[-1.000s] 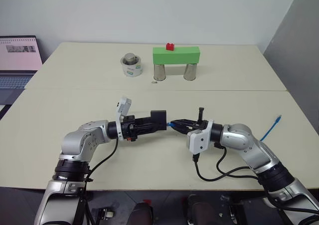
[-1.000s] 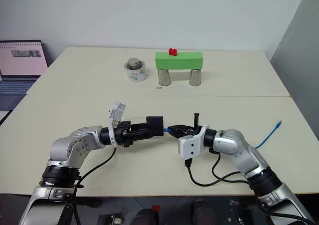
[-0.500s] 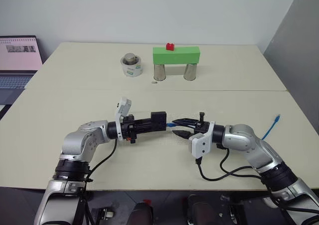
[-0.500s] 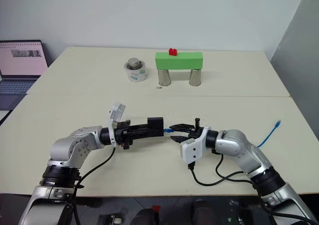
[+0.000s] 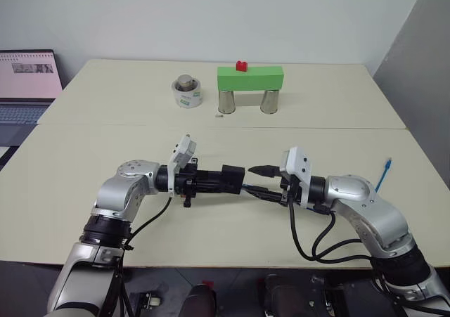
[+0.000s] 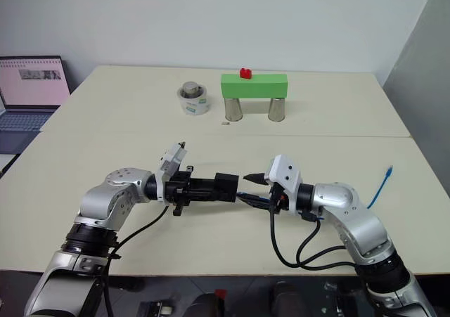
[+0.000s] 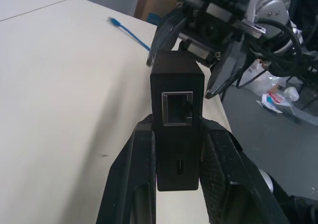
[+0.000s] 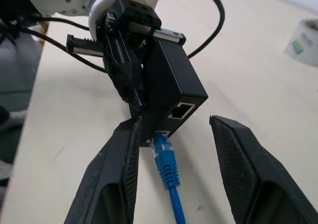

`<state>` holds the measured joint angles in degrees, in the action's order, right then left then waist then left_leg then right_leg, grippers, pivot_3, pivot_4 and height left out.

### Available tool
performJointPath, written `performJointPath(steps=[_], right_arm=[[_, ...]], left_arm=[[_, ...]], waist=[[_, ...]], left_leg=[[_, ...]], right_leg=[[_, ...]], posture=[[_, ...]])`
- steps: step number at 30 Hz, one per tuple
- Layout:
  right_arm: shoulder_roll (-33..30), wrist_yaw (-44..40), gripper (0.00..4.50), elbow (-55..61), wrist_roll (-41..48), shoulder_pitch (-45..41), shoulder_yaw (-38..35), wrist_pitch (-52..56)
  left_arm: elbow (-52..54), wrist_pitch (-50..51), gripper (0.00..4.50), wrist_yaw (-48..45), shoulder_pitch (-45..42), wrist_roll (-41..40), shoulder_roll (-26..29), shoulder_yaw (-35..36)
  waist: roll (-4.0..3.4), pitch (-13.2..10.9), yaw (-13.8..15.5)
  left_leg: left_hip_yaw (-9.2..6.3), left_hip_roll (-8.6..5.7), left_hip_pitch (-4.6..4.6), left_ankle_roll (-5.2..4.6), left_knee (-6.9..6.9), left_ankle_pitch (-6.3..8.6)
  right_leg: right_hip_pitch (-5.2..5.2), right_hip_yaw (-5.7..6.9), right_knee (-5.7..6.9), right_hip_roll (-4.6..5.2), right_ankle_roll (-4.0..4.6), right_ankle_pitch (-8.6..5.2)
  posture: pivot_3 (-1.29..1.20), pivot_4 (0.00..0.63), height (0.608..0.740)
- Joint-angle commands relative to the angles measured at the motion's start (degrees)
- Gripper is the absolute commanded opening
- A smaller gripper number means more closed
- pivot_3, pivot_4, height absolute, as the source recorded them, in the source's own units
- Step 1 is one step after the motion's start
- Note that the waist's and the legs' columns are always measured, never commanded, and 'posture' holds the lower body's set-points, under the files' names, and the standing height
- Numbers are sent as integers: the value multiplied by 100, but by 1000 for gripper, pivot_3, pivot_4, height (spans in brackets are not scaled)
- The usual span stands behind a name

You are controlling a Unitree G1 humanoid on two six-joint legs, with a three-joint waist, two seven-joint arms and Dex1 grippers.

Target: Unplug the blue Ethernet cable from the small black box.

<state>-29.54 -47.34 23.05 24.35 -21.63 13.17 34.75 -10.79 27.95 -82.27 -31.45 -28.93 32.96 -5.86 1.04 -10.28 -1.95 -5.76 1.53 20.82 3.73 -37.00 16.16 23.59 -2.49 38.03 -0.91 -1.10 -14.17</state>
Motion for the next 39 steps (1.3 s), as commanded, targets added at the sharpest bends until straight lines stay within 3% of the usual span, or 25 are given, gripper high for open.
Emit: performJointPath(steps=[1, 26, 39], right_arm=[[-1, -64, 2306, 209, 465, -155, -178, 510], [355, -44, 2306, -217, 1717, -391, -779, 1448], [419, 150, 2306, -273, 1687, -391, -703, 1470]], left_arm=[[133, -133, 797, -75, -158, -30, 40, 90], [175, 546, 797, 12, -11, -593, 90, 434], [254, 566, 797, 57, -15, -612, 47, 434]], waist=[[0, 0, 0], [0, 0, -8], [-1, -1, -8]], left_leg=[[1, 0, 1, 0, 0, 0], [0, 1, 2, -1, 1, 0], [1, 1, 2, -1, 2, 0]], right_leg=[[0, 0, -1, 0, 0, 0], [3, 1, -1, 0, -1, 0], [3, 1, -2, 0, -1, 0]], posture=[[0, 150, 740], [0, 150, 740], [0, 150, 740]])
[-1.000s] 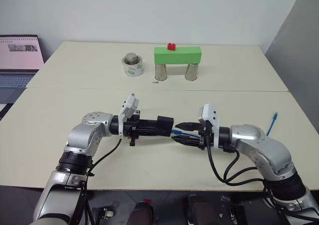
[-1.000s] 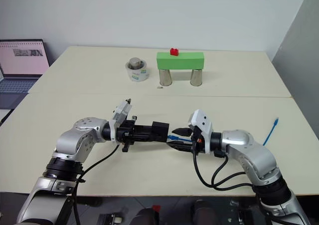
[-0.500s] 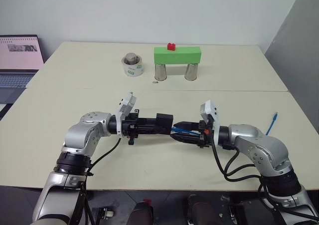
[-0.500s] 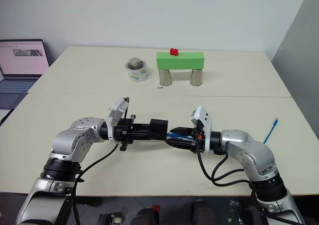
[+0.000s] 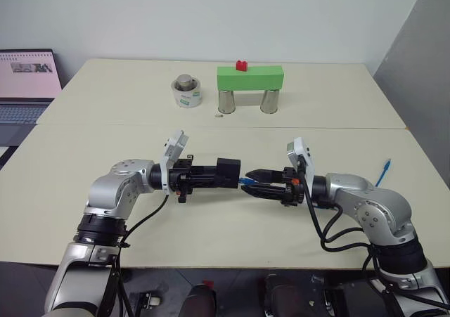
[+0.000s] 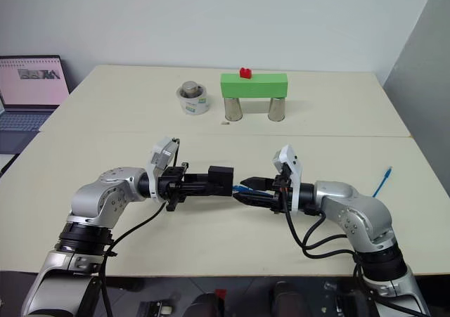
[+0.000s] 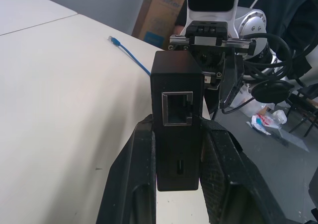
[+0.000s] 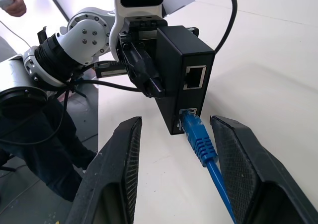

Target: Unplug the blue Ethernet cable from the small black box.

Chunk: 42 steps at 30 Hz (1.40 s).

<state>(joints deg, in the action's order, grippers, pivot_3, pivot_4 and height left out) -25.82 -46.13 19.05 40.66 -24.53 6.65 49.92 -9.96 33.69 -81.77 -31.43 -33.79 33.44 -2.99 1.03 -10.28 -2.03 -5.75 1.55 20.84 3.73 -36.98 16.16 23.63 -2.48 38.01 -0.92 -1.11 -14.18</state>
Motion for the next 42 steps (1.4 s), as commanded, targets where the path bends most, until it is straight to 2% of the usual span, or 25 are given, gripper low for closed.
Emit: performJointPath(steps=[1, 18, 21, 26, 27, 28, 36, 42], right_arm=[[51, 36, 2306, 111, 39, -106, -31, -51], [72, -74, 2306, -27, -84, -162, 168, -73], [72, -78, 1807, -64, -141, -173, 213, -116], [12, -160, 522, -97, -207, -185, 282, -162], [-1, -179, 436, -107, -224, -188, 295, -175], [-14, -199, 140, -116, -239, -192, 306, -187], [-93, -366, 94, -194, -297, -282, 335, -184], [-410, -623, 89, -304, -415, -355, 395, -122]], left_arm=[[195, -4, 797, 14, -13, -132, -6, 146], [364, -71, 795, -16, 56, -86, 9, 81], [387, -98, 795, -20, 76, -67, 4, 56], [419, -116, 795, 6, 108, -66, -13, 65], [408, -88, 795, 35, 95, -96, -32, 95], [406, -82, 795, 40, 88, -100, -36, 101], [448, -84, 795, -45, 92, -109, -25, 65], [323, -376, 795, -241, 84, 137, 148, -7]], waist=[[0, 0, 0], [0, 0, -1], [0, 0, -1], [-1, -1, -1], [-1, -1, 0], [-1, -1, -1], [-1, -1, -1], [-2, -2, -1]], left_leg=[[0, 0, 0, 0, 0, 0], [1, 0, 1, 0, 1, 0], [0, 0, 1, 0, 1, 0], [1, 0, 2, 0, 1, 0], [1, 0, 2, 0, 1, 0], [1, 0, 2, 0, 1, 0], [1, 0, 2, 0, 1, 0], [1, 0, 3, 0, 1, 0]], right_leg=[[0, 0, 0, 0, 0, 0], [1, 0, -1, 0, 0, 0], [1, 0, -1, 0, 0, 0], [3, 0, -1, 0, 0, 0], [3, 0, -2, 0, 0, 0], [3, 0, -1, 0, 0, 0], [3, -1, -1, 0, 0, 0], [3, 0, -2, 0, 0, 0]], posture=[[0, 150, 740], [0, 150, 740], [0, 150, 740], [0, 150, 740], [0, 150, 740], [0, 150, 740], [0, 150, 740], [0, 150, 740]])
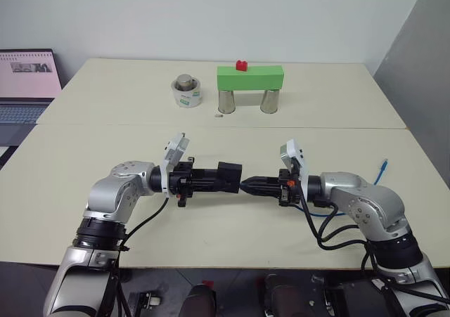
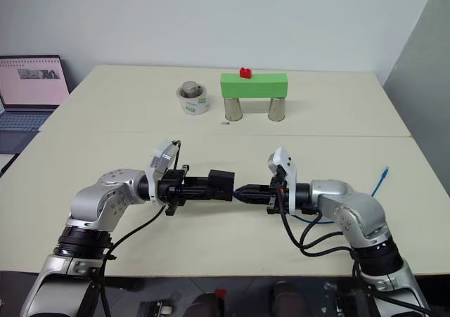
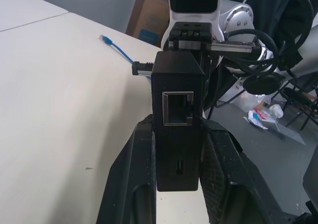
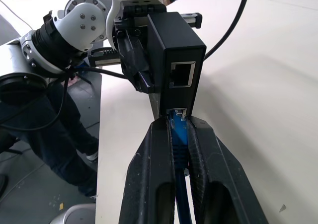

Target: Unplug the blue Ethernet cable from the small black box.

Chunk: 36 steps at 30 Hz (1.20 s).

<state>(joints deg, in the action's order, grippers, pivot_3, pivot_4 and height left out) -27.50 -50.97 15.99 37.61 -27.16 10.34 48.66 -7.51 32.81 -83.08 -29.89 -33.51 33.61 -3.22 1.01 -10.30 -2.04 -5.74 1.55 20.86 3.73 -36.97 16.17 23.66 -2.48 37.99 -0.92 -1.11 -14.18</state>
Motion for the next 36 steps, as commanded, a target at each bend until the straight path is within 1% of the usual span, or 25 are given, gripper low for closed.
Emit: performJointPath(steps=[1, 5, 8, 11, 14, 16, 18, 20, 21, 22, 23, 24, 25, 26, 27, 29, 30, 32, 34, 36], right_arm=[[-333, -177, 88, -49, -153, -95, 16, -1], [-549, -235, 38, -134, -184, -90, -71, -45], [-685, -228, 19, -145, -219, -28, -143, -96], [-684, -94, 19, -245, -402, 30, -250, -298], [-437, 681, 19, -1066, -1316, -172, -271, -1277], [-394, 1287, 19, -1876, -2211, -359, -82, -2205], [-298, 1806, 19, -2579, -2782, -529, -47, -2802], [-232, 2088, 725, -3051, -3127, -630, -56, -3220], [-186, 2124, 789, -3156, -3152, -647, -110, -3287], [-163, 2100, 1151, -3209, -3175, -651, -136, -3351], [-151, 2048, 1331, -3205, -3187, -636, -158, -3393], [-137, 1987, 1692, -3159, -3153, -614, -201, -3374], [-136, 1922, 1790, -3084, -3118, -588, -235, -3340], [-161, 1783, 2104, -2896, -3024, -535, -282, -3267], [-198, 1618, 2196, -2659, -2889, -478, -329, -3161], [-289, 1249, 2759, -2178, -2655, -360, -378, -2996], [-389, 892, 2957, -1604, -2349, -206, -350, -2806], [-502, 476, 3414, -856, -1970, -11, -320, -2513], [-531, 427, 3414, -373, -1864, 71, -246, -2288], [-422, 575, 3414, -60, -1991, 63, -89, -2186]], left_arm=[[5, -442, 795, -154, -93, 232, 197, -13], [-267, -1008, 795, -199, -182, 583, 346, -57], [-455, -1160, 795, -122, -206, 664, 385, -21], [-545, -1207, 795, -27, -193, 679, 356, 41], [-532, -1175, 795, 162, -169, 647, 278, 99], [-460, -1045, 795, 295, -126, 609, 238, 104], [-373, -916, 795, 364, -84, 572, 229, 92], [-313, -827, 794, 437, -53, 538, 212, 111], [-309, -821, 794, 486, -48, 533, 196, 134], [-307, -830, 794, 521, -45, 535, 185, 151], [-304, -834, 794, 582, -42, 537, 169, 180], [-304, -855, 794, 658, -42, 545, 147, 212], [-303, -863, 794, 720, -41, 549, 128, 239], [-314, -868, 794, 882, -53, 653, 126, 232], [-344, -744, 794, 1016, -80, 660, 107, 250], [-393, -642, 794, 1230, -120, 798, 128, 183], [-549, -916, 794, 1584, -172, 893, -36, 305], [-798, -1492, 794, 2129, -241, 1110, -280, 472], [-1207, -2384, 794, 2872, -334, 1606, -489, 550], [-1784, -3387, 794, 3965, -460, 2119, -743, 722]], waist=[[-1, -1, 0], [0, -1, 4], [0, -2, 5], [0, -2, 4], [1, -4, 4], [2, -5, -7], [-1, -9, -17], [-1, -10, -19], [-1, -11, -20], [-1, -11, -26], [-1, -11, -28], [-1, -11, -28], [-1, -10, -30], [-2, -11, -30], [-2, -11, -28], [-4, -12, -25], [-4, -12, -26], [-9, -15, 1], [-8, -16, 16], [-8, -15, 22]], left_leg=[[1, 0, 0, 0, 0, 0], [0, 0, 1, 0, 0, 0], [2, 0, 2, 0, 0, 0], [1, 0, 5, 0, 1, 0], [2, 0, 6, -1, 1, 0], [5, 0, 5, -1, -3, 0], [13, -3, 4, 0, -3, 0], [13, -2, 7, 0, 0, 0], [13, -2, 7, 0, 0, 0], [13, -2, 15, 0, 3, 0], [13, -1, 16, 0, 3, 0], [14, -1, 19, 0, 4, 0], [14, -1, 22, -1, 4, 0], [15, -1, 31, 0, 4, 0], [14, -1, 32, 0, 4, 0], [11, -1, 37, 0, 3, 0], [8, -1, 36, -1, 3, 0], [9, -2, 36, -1, 2, 0], [4, 0, 34, -1, 0, 0], [4, 0, 32, 0, -3, 0]], right_leg=[[0, 0, -1, 0, 0, 0], [0, 0, -2, 0, 0, 0], [3, -1, -1, 0, 0, 0], [5, -1, -1, 0, 0, 0], [6, -1, -2, 0, 0, 0], [6, -3, 1, 0, 0, 0], [8, -10, 2, 2, -6, 4], [12, -10, 4, 1, -5, 4], [12, -10, 4, 1, -5, 3], [21, -11, 4, 1, -3, 4], [23, -11, 6, 1, 3, 5], [27, -12, 7, 1, 16, 13], [31, -12, 8, 1, 24, 18], [39, -13, 10, 1, 26, 19], [41, -13, 10, 1, 26, 19], [42, -10, 10, 2, 27, 19], [42, -8, 10, 2, 27, 19], [41, -8, 10, 2, 23, 17], [39, -4, 10, 2, 19, 15], [37, -4, 10, 2, 2, 5]], posture=[[0, 150, 740], [0, 150, 740], [0, 150, 740], [0, 150, 740], [0, 150, 740], [0, 150, 740], [0, 150, 740], [0, 150, 740], [0, 150, 740], [0, 150, 740], [0, 150, 740], [0, 150, 740], [0, 150, 740], [0, 150, 740], [0, 150, 740], [0, 150, 740], [0, 150, 740], [0, 150, 740], [0, 150, 740], [0, 150, 740]])
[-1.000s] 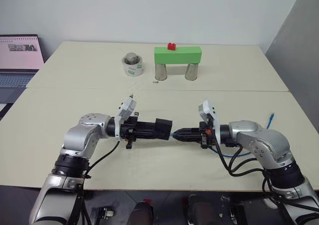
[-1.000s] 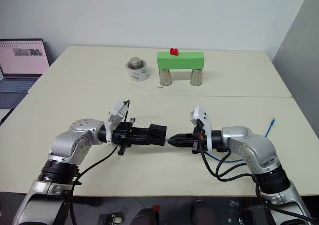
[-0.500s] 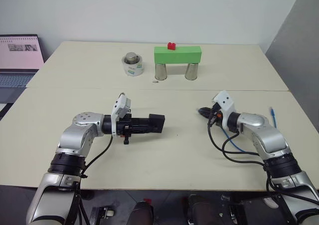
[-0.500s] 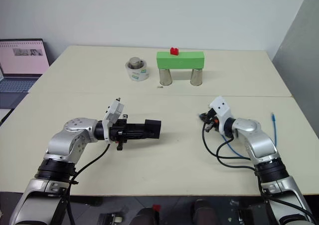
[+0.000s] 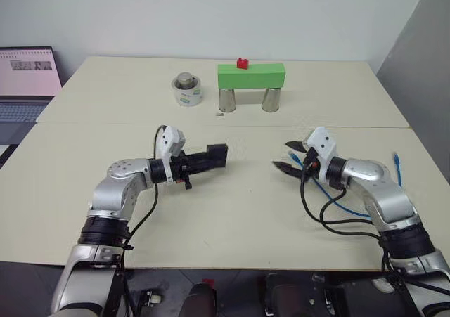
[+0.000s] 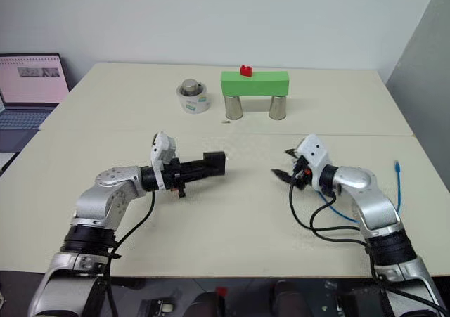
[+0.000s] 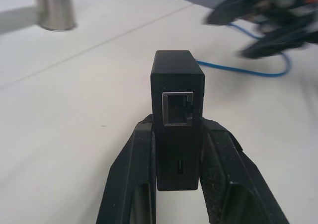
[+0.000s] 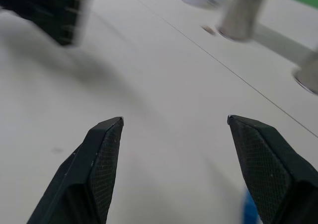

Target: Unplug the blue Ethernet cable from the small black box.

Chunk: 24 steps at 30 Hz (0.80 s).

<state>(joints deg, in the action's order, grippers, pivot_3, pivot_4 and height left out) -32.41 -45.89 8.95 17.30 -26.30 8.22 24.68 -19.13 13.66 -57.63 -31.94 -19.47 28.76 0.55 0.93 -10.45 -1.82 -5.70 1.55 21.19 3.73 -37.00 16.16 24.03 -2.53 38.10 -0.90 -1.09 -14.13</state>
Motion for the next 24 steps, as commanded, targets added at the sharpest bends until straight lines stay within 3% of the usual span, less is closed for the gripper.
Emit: performJointPath(steps=[1, 8, 16, 18, 20, 24], right_arm=[[114, 115, 3414, 710, -13, -36, 165, 243], [432, 330, 3414, 760, -201, -138, 421, 409], [485, 317, 3414, 688, -321, -189, 449, 407], [472, 303, 3469, 674, -329, -201, 453, 400], [456, 289, 3469, 667, -340, -212, 455, 399], [464, 286, 3469, 671, -336, -217, 432, 417]], left_arm=[[-828, -1751, 794, 1732, -305, 838, -337, 405], [-2116, -2869, 794, 3312, -247, 1259, -837, 714], [-3122, -3231, 794, 3515, -302, 1194, -956, 859], [-3205, -3216, 1494, 3440, -281, 1095, -981, 947], [-3189, -3164, 1730, 3265, -192, 1011, -990, 979], [-3071, -3172, 2642, 3192, -23, 994, -948, 999]], waist=[[0, 0, -2], [1, 1, 4], [2, 1, 2], [2, 1, -2], [2, 1, -10], [0, 2, -16]], left_leg=[[1, 0, -3, 0, -1, 0], [5, -2, -5, 2, -3, -1], [2, -5, -3, 2, -1, -1], [3, -5, -7, 2, -2, -1], [2, -4, -29, 1, -1, -1], [2, -4, -37, 1, -1, -1]], right_leg=[[-2, -2, 0, 0, -1, 0], [-3, -6, 2, 3, 20, 18], [-3, 1, 3, 6, 22, 19], [-6, 1, 4, 6, 21, 18], [-27, 1, 3, 5, 15, 15], [-35, 1, 2, 4, -6, 2]], posture=[[0, 150, 740], [0, 150, 740], [0, 150, 740], [0, 150, 740], [0, 150, 740], [0, 150, 740]])
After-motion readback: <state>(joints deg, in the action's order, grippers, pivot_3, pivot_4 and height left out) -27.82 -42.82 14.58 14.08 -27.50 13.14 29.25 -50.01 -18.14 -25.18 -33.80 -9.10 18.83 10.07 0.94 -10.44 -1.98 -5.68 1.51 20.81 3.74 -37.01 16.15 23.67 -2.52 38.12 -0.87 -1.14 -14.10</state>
